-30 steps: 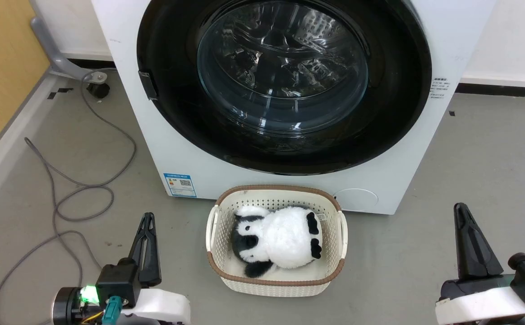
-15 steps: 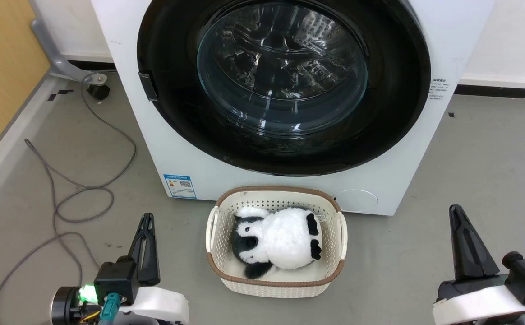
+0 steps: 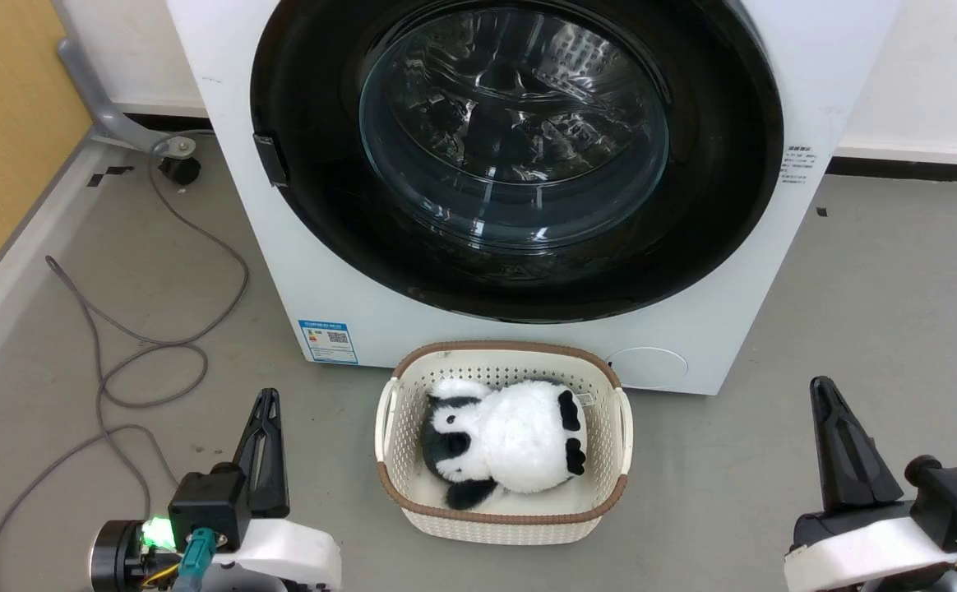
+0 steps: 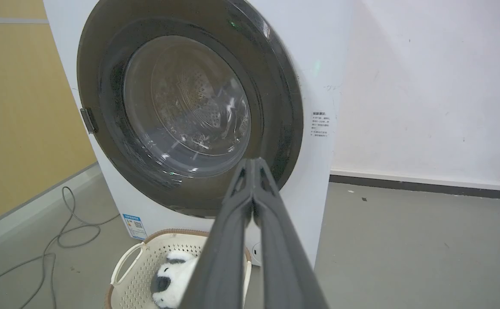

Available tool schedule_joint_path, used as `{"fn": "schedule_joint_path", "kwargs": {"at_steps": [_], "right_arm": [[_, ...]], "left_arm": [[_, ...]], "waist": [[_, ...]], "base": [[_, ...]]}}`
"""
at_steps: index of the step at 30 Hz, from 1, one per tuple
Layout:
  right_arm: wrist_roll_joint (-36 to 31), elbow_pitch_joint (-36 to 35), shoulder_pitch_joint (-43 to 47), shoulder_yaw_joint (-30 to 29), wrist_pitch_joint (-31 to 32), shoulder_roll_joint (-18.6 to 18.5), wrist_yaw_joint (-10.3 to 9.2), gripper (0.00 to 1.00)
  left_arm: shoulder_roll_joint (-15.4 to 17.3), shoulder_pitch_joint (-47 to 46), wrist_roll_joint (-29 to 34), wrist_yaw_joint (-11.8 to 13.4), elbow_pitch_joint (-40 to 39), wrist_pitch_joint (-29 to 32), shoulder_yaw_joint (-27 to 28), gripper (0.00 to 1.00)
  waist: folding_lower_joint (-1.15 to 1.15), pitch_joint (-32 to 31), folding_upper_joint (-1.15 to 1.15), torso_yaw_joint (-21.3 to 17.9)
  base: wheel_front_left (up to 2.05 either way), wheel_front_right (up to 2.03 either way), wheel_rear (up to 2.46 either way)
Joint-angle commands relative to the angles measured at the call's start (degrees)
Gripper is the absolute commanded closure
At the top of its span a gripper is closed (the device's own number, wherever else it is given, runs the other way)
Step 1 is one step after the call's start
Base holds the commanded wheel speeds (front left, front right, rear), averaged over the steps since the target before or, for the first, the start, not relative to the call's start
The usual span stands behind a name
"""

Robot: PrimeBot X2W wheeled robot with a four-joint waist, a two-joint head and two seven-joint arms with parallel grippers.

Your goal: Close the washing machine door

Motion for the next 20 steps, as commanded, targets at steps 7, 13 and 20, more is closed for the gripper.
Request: {"fn": "schedule_joint_path", "kwargs": {"at_steps": [7, 13, 20], "right_arm": [[-0.83, 0.12, -0.23, 0.30, 1.02, 0.11, -0.02, 1.00], [-1.18, 0.16, -0.27, 0.47, 1.73, 0.12, -0.02, 1.00], [-1.58, 0.20, -0.31, 0.66, 2.55, 0.14, -0.02, 1.00]], "left_arm": [[-0.01, 0.27, 0.48, -0.76, -0.53, 1.00, 0.37, 1.00], [-0.04, 0.30, 0.56, -1.14, -0.70, 1.70, 0.60, 1.00], [-0.08, 0.34, 0.65, -1.58, -0.89, 2.53, 0.87, 1.00]], "waist": [[0.00, -0.12, 0.00, -0.03], [0.00, -0.22, 0.00, -0.06], [0.00, -0.35, 0.00, -0.09]], "base": [[0.00, 0.00, 0.00], [0.00, 0.00, 0.00], [0.00, 0.00, 0.00]]}}
